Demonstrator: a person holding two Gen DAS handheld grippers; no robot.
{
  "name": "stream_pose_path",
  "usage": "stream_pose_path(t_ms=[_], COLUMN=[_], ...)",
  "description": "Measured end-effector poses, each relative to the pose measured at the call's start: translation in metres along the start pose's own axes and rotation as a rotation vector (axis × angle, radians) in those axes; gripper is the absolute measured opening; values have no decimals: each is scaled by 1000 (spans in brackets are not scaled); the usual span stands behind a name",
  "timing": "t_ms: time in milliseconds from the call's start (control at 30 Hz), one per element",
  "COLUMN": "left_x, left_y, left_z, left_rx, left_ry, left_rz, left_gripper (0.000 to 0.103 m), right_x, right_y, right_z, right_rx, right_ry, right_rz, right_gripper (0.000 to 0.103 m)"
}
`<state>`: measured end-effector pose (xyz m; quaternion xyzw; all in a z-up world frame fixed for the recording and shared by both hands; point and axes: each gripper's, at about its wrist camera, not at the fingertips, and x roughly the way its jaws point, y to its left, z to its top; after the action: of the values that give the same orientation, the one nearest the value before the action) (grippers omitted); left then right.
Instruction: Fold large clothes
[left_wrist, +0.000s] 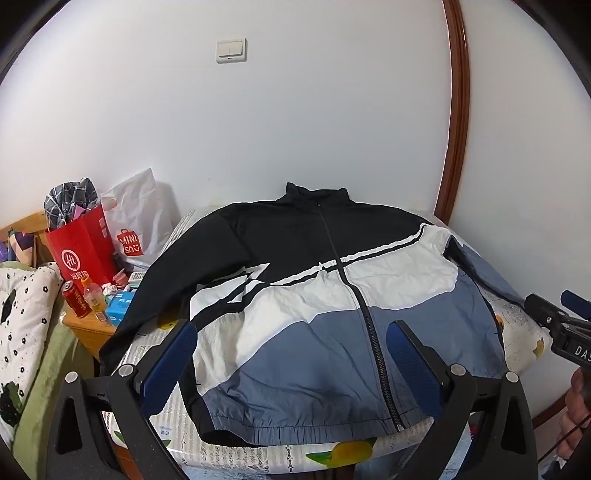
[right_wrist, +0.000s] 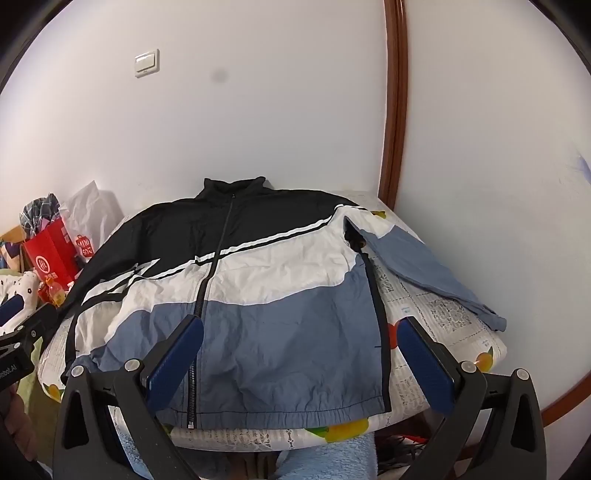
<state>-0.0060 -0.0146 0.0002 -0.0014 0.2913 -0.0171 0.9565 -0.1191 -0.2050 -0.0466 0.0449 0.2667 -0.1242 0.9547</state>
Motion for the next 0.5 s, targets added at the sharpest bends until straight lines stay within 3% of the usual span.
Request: stream_pose_path(t_ms=[500], left_x=[-2], left_y=[-1], left_z=[6], left_rx=[-6], left_ry=[-4], left_rz=[2], left_gripper=[103], right_x=[0], right_y=[-1], right_z=[-1], right_rx=[13], right_ry=[-1], right_rz=[9], right_gripper=[103])
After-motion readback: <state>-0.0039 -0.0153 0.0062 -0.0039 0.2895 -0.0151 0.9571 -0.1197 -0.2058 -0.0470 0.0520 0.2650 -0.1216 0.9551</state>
